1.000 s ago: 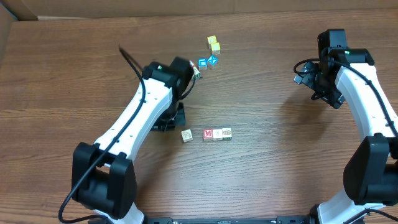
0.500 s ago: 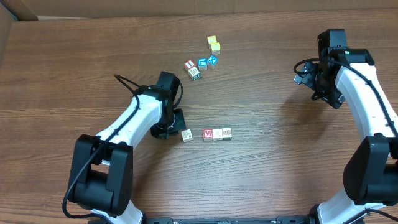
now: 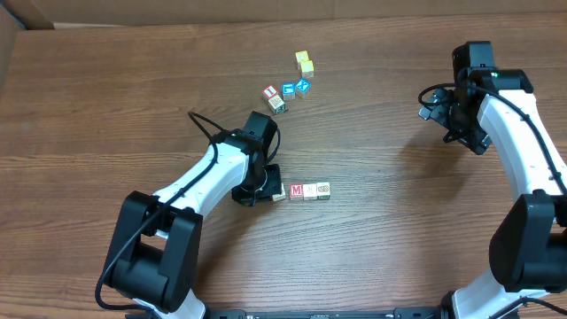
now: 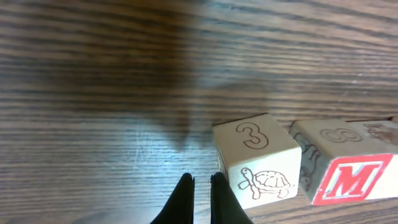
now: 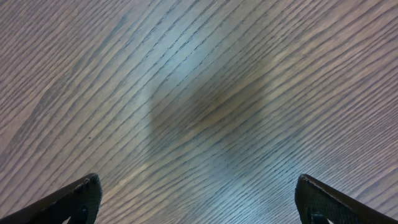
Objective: Flip 4 blocks
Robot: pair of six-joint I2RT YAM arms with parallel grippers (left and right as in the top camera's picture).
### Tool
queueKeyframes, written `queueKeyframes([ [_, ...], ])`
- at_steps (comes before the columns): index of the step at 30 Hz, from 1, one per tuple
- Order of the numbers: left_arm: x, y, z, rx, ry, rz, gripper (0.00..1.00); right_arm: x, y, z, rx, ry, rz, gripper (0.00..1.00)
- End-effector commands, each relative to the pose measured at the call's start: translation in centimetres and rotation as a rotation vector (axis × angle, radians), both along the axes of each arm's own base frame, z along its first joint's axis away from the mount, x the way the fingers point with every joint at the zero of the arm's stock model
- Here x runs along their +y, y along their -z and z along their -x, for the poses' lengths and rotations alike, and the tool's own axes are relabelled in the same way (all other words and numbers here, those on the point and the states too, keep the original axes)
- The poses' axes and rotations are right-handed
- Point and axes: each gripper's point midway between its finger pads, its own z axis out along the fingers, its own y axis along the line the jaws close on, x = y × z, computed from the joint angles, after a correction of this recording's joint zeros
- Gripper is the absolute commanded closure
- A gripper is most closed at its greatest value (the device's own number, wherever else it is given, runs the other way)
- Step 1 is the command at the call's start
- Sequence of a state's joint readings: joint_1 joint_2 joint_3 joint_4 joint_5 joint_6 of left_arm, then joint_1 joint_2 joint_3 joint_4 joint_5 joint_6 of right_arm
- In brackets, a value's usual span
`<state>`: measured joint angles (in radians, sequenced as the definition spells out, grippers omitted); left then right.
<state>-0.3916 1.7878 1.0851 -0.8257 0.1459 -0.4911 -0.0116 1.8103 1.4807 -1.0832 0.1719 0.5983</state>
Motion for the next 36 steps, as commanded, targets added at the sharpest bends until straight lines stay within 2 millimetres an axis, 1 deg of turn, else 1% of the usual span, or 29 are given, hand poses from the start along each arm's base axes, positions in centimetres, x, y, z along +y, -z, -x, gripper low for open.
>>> queueKeyframes([
  [1,0.4,0.1,0.0,-0.009,-0.005,-0.019,0.96,-0.2,-1.1,-0.4,-0.035,-0.001,0.009,0.00],
  [6,1.2,0.1,-0.9,-0.056,-0.005,-0.069,0.96,-0.2,-1.1,-0.4,-0.035,-0.001,0.009,0.00],
  [13,0.6,0.0,-1.7,-0.087,-0.007,-0.041,0.96,-0.2,-1.1,-0.4,-0.035,-0.001,0.009,0.00],
  [26,-0.5,0.0,-1.5,-0.097,0.021,-0.031,0.96,-0.2,-1.1,-0.4,-0.035,-0.001,0.009,0.00],
  [36,-0.7,0.0,-1.4,-0.094,0.027,-0.027,0.96,-0.2,-1.1,-0.4,-0.035,-0.001,0.009,0.00],
])
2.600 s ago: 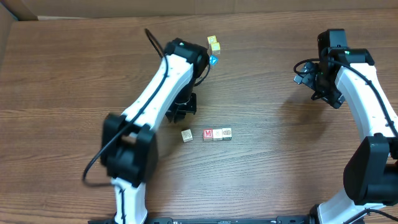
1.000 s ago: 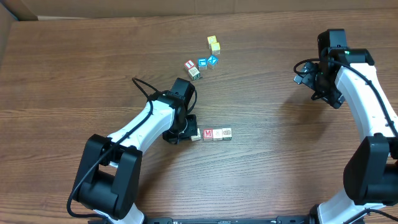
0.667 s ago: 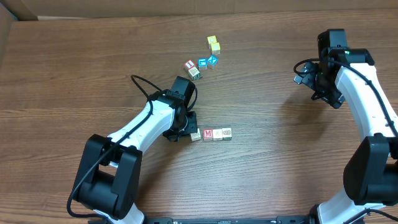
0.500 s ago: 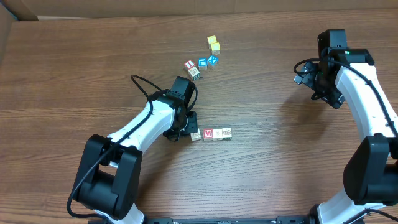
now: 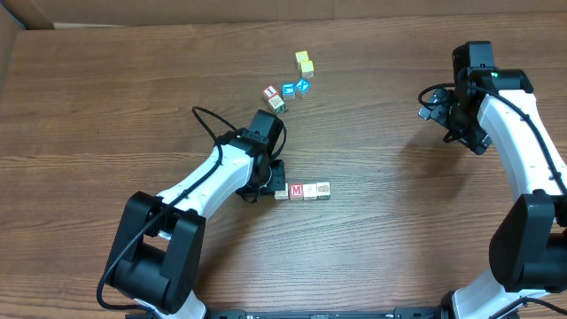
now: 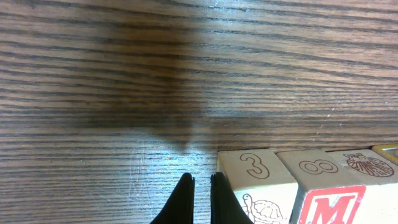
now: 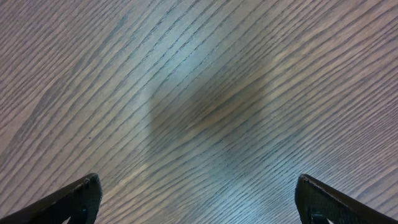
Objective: Flip 4 blocks
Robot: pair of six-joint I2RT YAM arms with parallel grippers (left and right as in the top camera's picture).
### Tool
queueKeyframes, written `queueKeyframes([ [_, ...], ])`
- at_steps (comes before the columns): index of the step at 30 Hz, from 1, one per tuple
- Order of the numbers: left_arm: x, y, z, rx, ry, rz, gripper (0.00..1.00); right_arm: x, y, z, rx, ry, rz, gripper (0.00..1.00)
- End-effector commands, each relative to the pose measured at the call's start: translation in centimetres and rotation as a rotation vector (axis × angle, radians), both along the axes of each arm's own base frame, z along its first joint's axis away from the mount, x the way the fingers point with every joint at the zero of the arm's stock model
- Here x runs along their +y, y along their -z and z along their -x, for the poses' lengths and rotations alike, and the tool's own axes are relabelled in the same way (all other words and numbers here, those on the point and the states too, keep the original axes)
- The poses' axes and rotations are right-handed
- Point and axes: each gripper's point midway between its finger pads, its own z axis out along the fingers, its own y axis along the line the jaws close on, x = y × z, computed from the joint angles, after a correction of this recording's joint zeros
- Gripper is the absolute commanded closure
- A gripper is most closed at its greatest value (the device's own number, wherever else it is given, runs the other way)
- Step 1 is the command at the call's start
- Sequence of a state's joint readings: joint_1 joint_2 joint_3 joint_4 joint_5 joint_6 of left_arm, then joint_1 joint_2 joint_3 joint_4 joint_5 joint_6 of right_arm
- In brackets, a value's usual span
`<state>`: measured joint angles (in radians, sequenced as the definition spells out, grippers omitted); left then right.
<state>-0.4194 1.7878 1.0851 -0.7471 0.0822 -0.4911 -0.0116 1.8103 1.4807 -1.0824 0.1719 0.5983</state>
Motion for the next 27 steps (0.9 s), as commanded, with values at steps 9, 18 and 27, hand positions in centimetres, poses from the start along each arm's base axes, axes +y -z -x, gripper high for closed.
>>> queueKeyframes([
  [9,-1.3,-0.1,0.6,0.018,0.037,0.065,0.96,-0.2,-1.1,-0.4,-0.034,-0.001,0.009,0.00],
  [18,0.0,-1.2,-0.6,-0.024,0.018,-0.008,0.96,-0.2,-1.1,-0.4,-0.034,-0.001,0.009,0.00],
  [27,-2.8,-4.1,-4.4,-0.163,0.038,0.063,0.96,-0.2,-1.1,-0.5,-0.037,-0.001,0.008,0.00],
])
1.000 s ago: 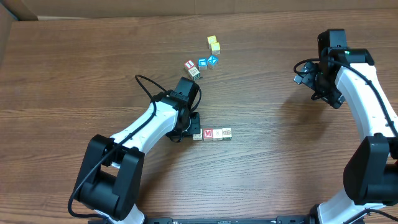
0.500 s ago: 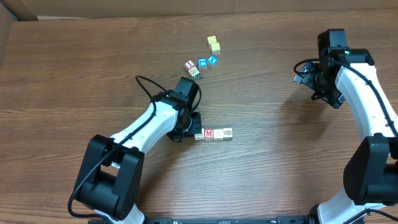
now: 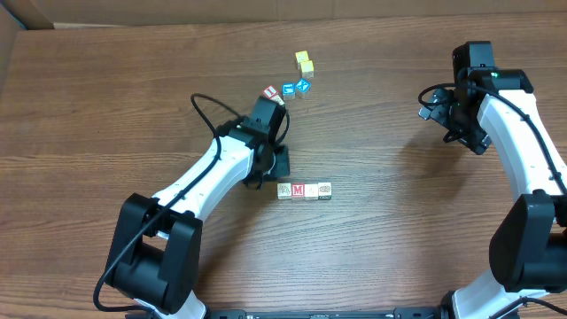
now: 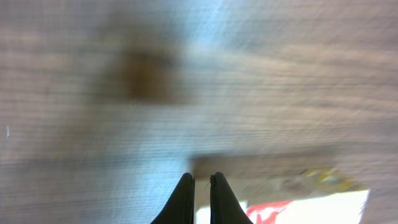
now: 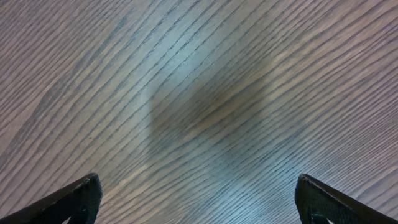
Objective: Flip 4 blocks
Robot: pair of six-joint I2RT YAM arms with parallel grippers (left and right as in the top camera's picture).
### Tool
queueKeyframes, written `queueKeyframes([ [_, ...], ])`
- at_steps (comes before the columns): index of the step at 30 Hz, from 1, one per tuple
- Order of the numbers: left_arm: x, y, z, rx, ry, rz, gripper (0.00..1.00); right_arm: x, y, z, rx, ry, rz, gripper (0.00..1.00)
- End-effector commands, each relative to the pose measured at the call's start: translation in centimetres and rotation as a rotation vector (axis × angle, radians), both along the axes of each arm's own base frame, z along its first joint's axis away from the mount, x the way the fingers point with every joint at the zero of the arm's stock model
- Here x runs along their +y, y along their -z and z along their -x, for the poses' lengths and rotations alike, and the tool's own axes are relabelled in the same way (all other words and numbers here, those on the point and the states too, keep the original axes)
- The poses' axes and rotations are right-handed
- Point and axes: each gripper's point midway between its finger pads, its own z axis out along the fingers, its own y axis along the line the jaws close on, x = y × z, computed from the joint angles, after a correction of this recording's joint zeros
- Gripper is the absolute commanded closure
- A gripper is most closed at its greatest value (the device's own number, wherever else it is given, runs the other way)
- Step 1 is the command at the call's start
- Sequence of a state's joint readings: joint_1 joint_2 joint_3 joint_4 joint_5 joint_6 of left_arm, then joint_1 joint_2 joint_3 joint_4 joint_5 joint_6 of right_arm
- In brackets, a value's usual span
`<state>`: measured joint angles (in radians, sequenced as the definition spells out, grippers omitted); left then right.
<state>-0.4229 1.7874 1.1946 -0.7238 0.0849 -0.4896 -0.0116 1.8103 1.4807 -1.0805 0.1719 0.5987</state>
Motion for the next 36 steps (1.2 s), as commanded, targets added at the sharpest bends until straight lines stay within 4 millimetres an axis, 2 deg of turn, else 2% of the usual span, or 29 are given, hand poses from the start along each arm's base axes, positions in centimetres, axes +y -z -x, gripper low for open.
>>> queueKeyframes([
  [1,-1.1,-0.8,-0.6,-0.047,0.035,0.003,0.96,-0.2,-1.1,-0.4,-0.035,-0.001,0.009,0.00],
  [9,-2.1,2.1,0.0,0.005,0.050,-0.028,0.96,-0.2,-1.1,-0.4,-0.035,-0.001,0.009,0.00],
  [25,-1.4,2.4,1.2,0.058,0.051,-0.055,0.96,-0.2,-1.1,-0.4,-0.035,-0.001,0.009,0.00],
  [36,-1.7,2.4,1.4,0.068,0.055,-0.038,0.96,-0.2,-1.1,-0.4,-0.035,-0.001,0.009,0.00],
])
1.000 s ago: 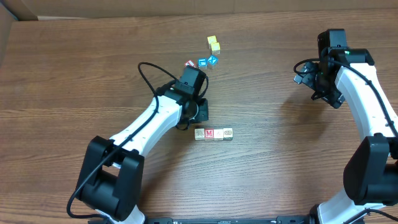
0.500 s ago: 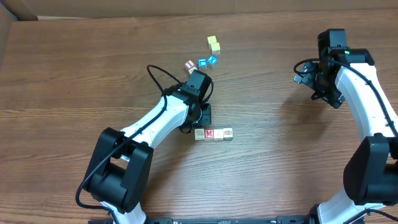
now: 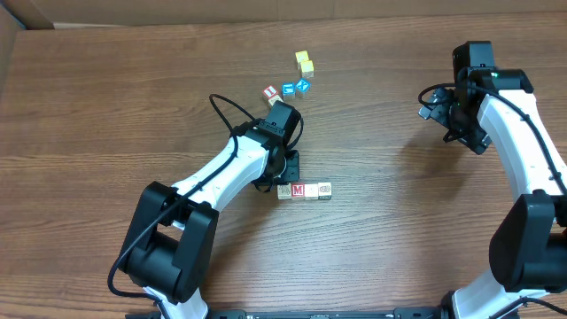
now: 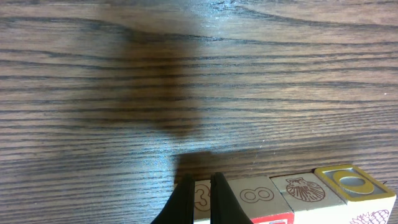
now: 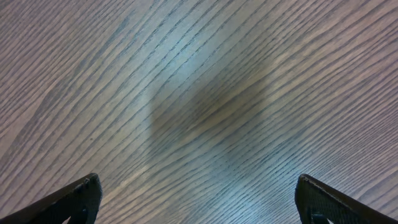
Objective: Flip 4 blocks
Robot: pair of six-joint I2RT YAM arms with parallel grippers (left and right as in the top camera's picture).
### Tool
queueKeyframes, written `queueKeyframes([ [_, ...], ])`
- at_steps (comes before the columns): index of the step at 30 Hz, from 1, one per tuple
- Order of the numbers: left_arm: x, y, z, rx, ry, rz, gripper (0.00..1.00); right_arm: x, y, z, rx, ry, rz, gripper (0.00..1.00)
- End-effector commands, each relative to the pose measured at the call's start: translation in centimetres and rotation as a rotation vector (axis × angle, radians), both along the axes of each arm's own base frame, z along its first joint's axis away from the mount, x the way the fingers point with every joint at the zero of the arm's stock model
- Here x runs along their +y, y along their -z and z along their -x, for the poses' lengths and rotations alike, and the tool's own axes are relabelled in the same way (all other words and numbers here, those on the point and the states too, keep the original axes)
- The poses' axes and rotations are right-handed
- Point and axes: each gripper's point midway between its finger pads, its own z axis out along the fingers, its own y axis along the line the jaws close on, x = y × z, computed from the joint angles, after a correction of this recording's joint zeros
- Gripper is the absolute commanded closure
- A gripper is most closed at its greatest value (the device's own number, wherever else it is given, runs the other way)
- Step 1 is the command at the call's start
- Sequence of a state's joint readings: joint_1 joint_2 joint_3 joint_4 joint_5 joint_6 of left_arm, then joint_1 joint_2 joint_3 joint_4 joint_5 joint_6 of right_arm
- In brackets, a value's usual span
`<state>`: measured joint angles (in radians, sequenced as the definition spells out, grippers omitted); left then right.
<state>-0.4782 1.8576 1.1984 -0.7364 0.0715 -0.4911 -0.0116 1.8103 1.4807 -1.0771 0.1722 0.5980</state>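
Four wooden blocks lie in a tight row [image 3: 304,190] in the middle of the table. In the left wrist view their tops show a 3 [image 4: 203,198], an 8 [image 4: 258,194], a shell [image 4: 305,189] and a yellow ring [image 4: 351,182]. My left gripper [image 3: 286,174] is shut with nothing in it. Its fingertips [image 4: 200,186] hang just over the back edge of the 3 block at the row's left end. My right gripper [image 5: 199,202] is wide open over bare wood at the far right [image 3: 456,120].
Several loose blocks lie behind the row: two yellow ones [image 3: 304,62], blue ones [image 3: 293,88] and a red-and-white one [image 3: 272,95]. The left arm's black cable [image 3: 226,113] loops above its wrist.
My left gripper, still shut, has moved right and toward the row, from behind its left end to just over the 3 block. The row and the right arm have not moved.
My shut left gripper stood low at the row's left end, beside the 3 block, which sat slightly skewed off the 8 block. Then the 3 block was flush with the row. The gripper then stood back from the row, and now is over the 3 block's back edge.
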Motion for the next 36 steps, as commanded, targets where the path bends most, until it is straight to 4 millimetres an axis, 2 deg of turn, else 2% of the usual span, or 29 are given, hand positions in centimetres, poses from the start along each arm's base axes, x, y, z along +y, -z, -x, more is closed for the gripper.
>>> queueKeyframes([
  [1,-0.41,-0.03,-0.10,0.003,0.003,0.008,0.96,-0.17,-1.08,-0.33,-0.031,-0.001,0.008,0.00],
  [20,-0.61,0.01,0.60,0.036,0.008,0.023,0.96,-0.17,-1.08,-0.33,-0.031,-0.001,0.008,0.00],
  [36,-0.39,-0.14,0.10,0.014,0.004,0.008,0.96,-0.17,-1.08,-0.33,-0.031,-0.001,0.008,0.00],
])
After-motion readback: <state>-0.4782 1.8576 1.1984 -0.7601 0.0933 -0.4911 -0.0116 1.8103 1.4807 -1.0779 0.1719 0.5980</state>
